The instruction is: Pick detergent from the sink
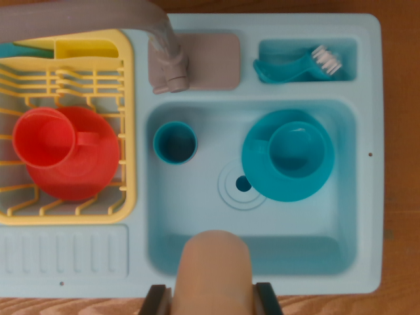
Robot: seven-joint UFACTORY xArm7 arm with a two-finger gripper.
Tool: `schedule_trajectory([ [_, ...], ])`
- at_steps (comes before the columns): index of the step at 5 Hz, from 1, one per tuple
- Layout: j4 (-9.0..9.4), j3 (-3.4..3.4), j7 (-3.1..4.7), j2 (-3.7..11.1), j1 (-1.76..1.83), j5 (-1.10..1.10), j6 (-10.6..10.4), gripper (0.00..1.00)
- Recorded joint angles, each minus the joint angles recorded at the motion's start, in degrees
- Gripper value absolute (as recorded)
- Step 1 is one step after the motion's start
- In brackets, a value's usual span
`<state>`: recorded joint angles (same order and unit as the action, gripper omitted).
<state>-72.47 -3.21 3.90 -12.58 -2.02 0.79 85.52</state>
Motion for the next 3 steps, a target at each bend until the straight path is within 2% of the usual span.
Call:
schedule_trajectory([
  [3, -0.59, 0.01, -0.01, -0.23, 0.0, 0.01, 0.82, 1.0],
])
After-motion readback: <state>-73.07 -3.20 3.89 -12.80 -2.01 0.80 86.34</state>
